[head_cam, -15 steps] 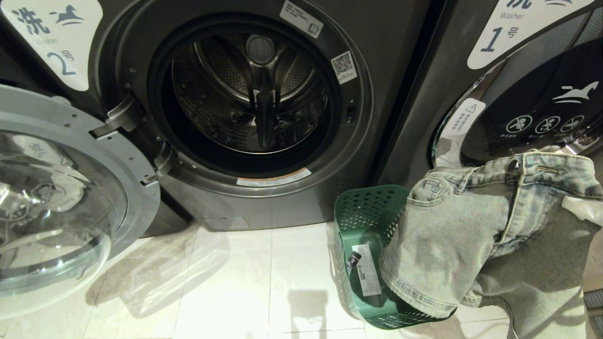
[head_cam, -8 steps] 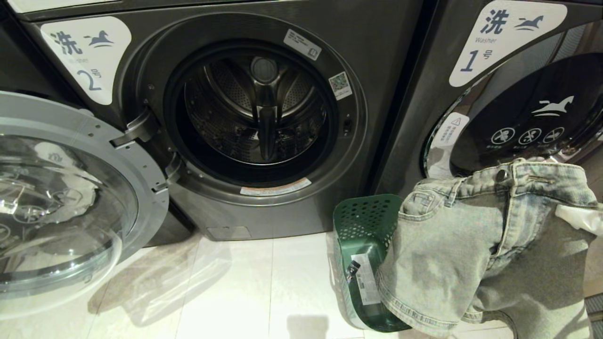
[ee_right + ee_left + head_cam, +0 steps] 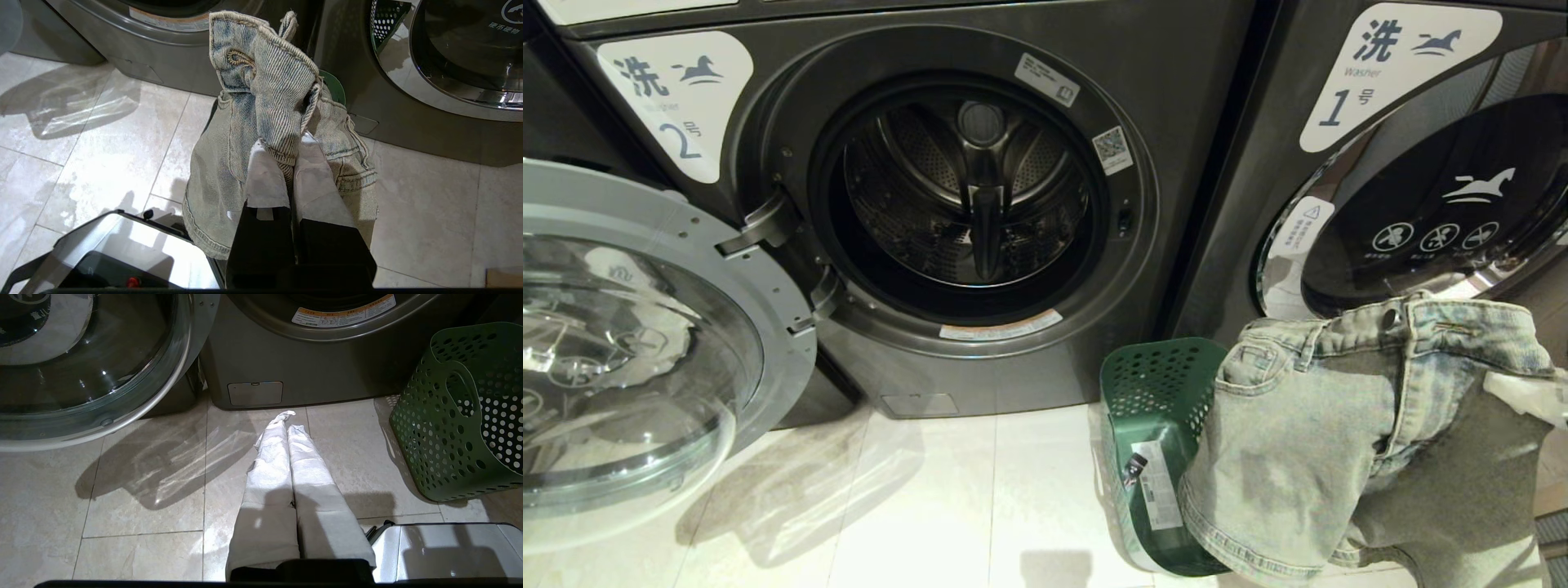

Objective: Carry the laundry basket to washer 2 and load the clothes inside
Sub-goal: Place the clothes into the washing machine

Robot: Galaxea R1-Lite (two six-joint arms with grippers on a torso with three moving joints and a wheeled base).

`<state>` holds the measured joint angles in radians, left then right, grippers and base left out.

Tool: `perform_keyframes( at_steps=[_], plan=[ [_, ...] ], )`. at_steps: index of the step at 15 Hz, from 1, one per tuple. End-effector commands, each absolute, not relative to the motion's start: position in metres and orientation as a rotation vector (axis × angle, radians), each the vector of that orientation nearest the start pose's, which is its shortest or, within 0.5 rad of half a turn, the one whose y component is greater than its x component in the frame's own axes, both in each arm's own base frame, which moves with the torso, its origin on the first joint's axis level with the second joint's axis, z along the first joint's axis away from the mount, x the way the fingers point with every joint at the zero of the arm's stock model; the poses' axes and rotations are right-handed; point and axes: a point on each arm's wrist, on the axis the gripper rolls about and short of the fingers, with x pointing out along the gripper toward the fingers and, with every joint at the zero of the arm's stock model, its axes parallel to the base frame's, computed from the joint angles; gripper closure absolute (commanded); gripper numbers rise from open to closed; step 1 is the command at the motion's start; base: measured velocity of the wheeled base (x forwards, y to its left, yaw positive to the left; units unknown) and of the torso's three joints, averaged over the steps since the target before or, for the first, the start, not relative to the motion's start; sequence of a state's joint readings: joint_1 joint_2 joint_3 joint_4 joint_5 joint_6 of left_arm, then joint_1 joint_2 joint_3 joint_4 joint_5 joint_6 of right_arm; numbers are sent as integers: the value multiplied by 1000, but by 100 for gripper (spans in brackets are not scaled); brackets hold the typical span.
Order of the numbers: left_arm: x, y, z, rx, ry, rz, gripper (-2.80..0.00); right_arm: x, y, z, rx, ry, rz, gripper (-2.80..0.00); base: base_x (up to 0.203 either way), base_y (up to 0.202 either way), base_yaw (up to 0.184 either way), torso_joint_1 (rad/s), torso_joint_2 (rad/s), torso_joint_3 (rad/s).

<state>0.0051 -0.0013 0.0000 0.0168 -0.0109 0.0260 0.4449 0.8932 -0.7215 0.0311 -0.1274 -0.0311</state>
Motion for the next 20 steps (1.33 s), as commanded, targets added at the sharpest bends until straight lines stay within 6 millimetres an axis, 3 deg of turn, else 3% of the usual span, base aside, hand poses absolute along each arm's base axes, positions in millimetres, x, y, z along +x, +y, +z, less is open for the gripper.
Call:
perform_keyframes(
  at_steps=[1,10,20],
  plan=[
    [-23,0,73,26,17,-6,0,90,40,257,-93,191,318,0,0,0,0,0,0,0],
    [-23,0,73,23,17,-2,0,88,39,260,-82,154,320,0,0,0,0,0,0,0],
    [-23,0,73,21,15,-3,0,88,38,259,-81,156,315,0,0,-8,165,2,2,3]
  ],
)
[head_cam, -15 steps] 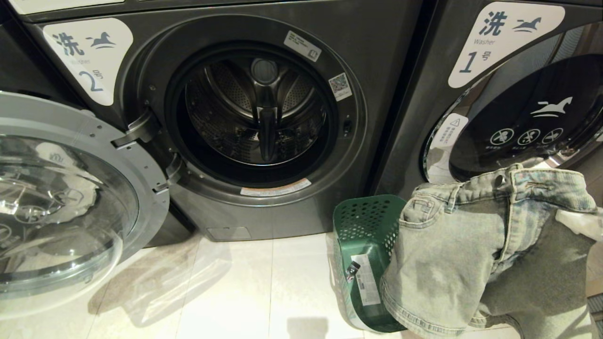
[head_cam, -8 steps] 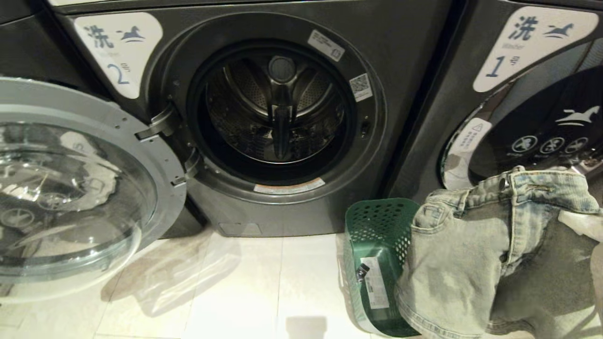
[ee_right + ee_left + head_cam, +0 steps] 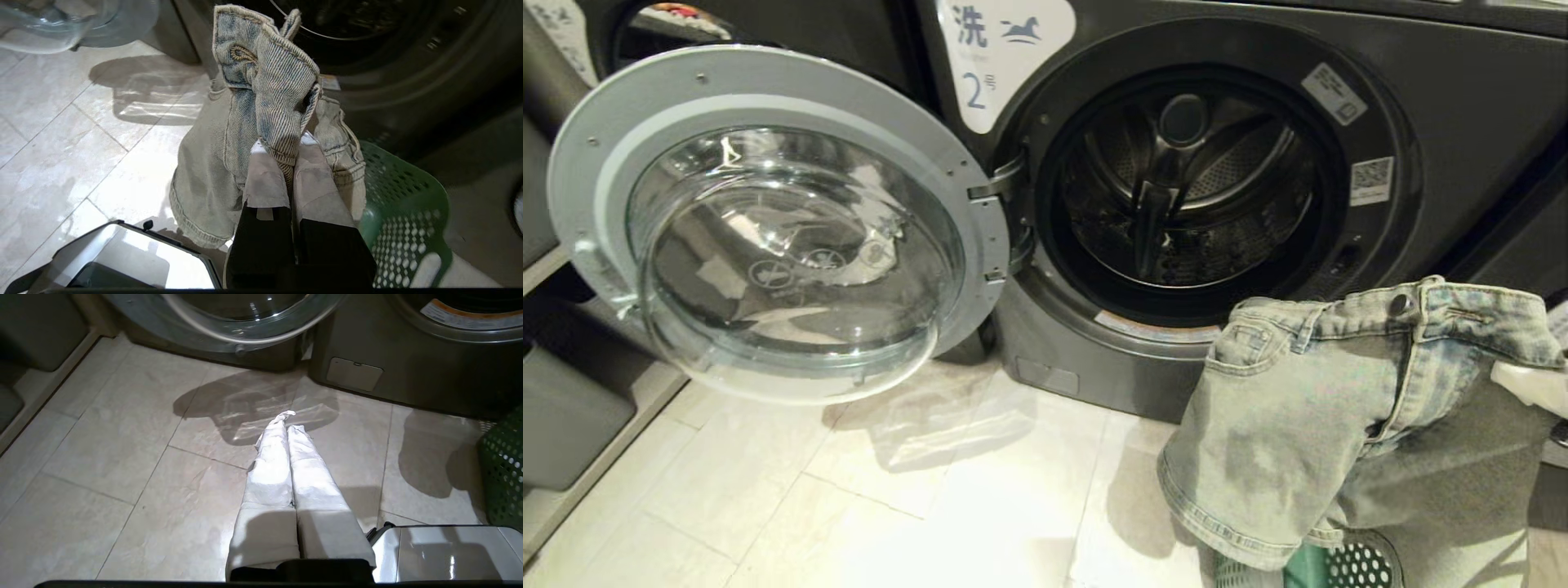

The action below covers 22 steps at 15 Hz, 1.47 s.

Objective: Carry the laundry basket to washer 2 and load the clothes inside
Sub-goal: Place the clothes into the washing machine

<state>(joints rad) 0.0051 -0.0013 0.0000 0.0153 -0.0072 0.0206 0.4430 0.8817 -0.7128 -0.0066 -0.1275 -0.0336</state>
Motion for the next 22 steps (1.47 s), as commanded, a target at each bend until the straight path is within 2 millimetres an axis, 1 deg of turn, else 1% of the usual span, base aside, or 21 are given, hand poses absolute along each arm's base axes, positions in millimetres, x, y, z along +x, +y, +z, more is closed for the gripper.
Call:
perform_keyframes(
  at_steps=[1,3,13,22],
  plan=[
    [-23,0,73,18,15,1,0,88,38,258,-81,160,308,0,0,-9,150,2,4,2],
    [-23,0,73,8,15,3,0,88,37,255,-83,168,292,0,-1,-2,89,2,2,5],
    [-23,0,73,8,17,3,0,84,35,256,-87,154,268,0,0,0,0,0,0,0],
    [-23,0,73,14,17,2,0,83,33,250,-91,167,245,0,9,0,0,0,-1,1]
  ],
)
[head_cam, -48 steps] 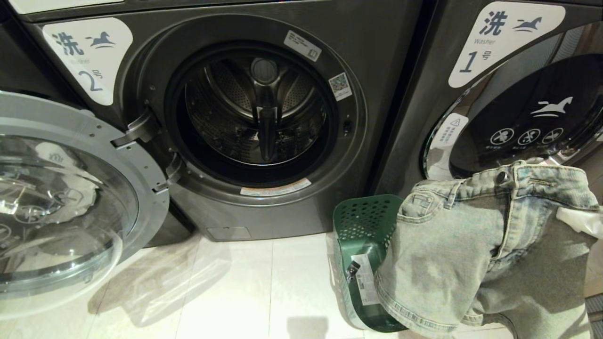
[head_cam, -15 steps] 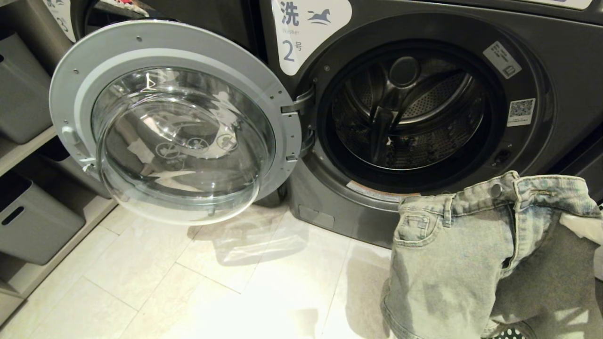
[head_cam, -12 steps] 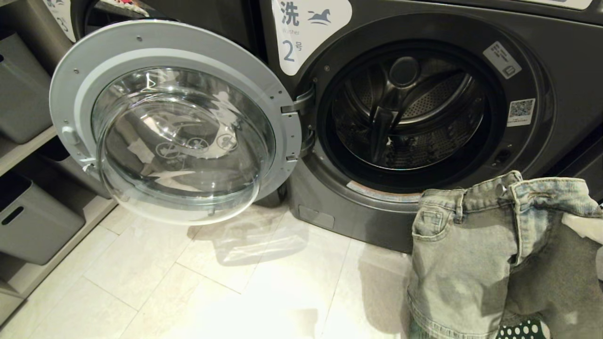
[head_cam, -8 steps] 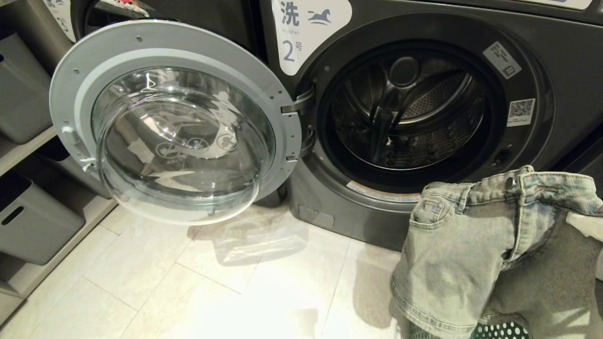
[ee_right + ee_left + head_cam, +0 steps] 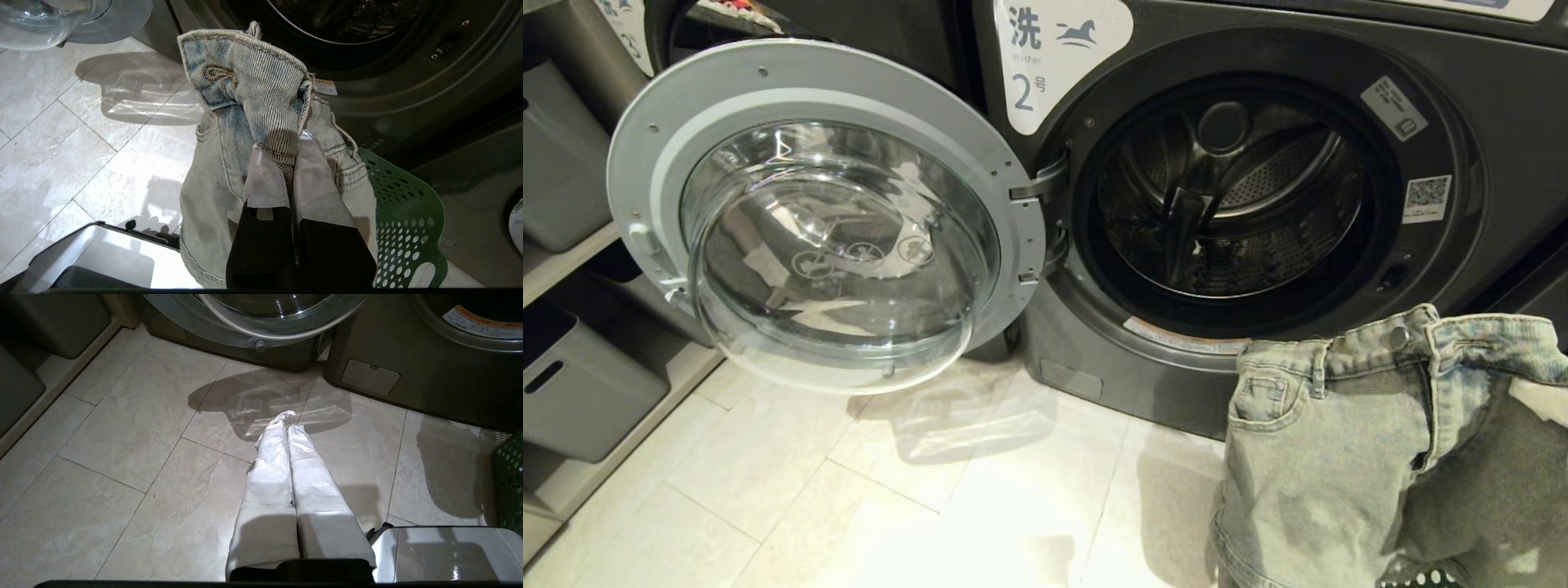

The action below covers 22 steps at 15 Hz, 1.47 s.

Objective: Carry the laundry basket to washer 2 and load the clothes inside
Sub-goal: Place the clothes into the washing machine

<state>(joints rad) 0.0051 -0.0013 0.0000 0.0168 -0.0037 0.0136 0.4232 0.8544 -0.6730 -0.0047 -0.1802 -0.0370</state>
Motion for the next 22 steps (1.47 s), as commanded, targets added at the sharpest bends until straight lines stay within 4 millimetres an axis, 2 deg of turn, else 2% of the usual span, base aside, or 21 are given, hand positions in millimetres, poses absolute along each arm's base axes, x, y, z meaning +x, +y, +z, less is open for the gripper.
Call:
perform_keyframes(
  at_steps=[1,8,18,22],
  plan=[
    [-23,0,73,14,17,0,0,83,33,250,-92,167,245,0,168,0,-2,-2,-4,8],
    [-23,0,73,14,17,1,0,84,33,249,-94,171,247,0,169,0,-1,6,3,2],
    [-23,0,73,11,17,1,0,88,37,240,-138,206,276,0,0,0,0,0,0,0],
    [-23,0,73,14,17,2,0,102,45,235,-217,188,305,0,0,0,0,0,0,0]
  ],
)
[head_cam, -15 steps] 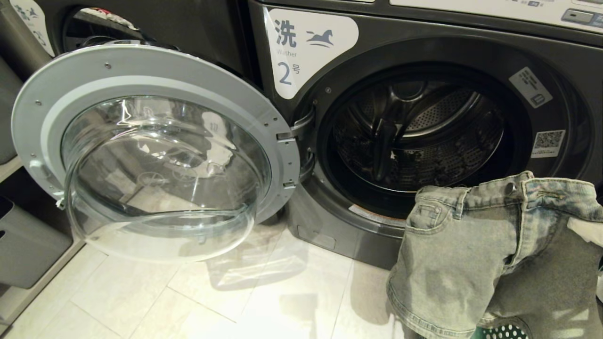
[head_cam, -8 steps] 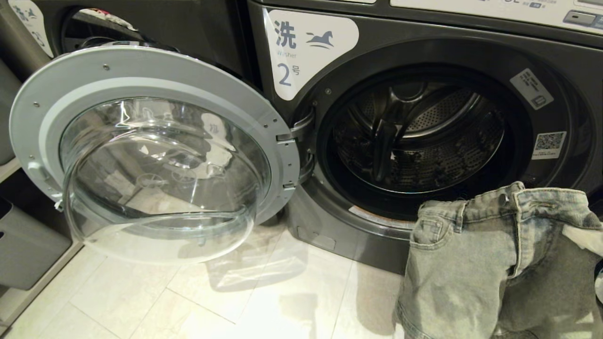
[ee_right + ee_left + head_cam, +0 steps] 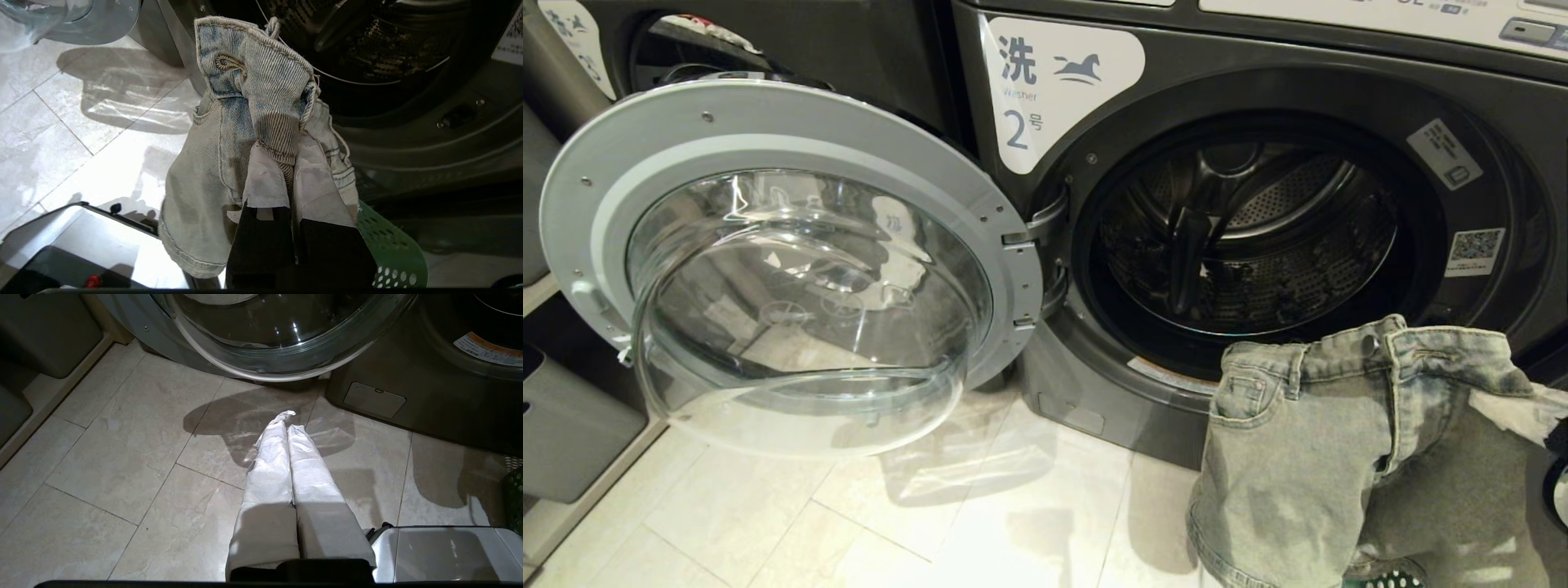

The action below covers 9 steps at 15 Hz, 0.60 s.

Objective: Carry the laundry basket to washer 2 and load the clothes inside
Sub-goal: Place the clothes into the washing machine

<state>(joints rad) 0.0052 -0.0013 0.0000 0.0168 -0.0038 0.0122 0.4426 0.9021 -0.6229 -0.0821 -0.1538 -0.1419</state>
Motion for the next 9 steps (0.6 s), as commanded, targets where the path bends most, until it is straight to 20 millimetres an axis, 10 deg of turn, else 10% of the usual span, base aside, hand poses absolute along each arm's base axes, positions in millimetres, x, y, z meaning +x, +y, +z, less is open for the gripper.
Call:
perform_keyframes(
  at_steps=[1,9],
  plan=[
    [-23,0,73,14,17,0,0,109,48,234,-224,181,305,0,0,0,0,0,0,0],
    [-23,0,73,58,18,-5,0,157,71,228,-248,150,299,0,0,0,0,0,0,0]
  ],
)
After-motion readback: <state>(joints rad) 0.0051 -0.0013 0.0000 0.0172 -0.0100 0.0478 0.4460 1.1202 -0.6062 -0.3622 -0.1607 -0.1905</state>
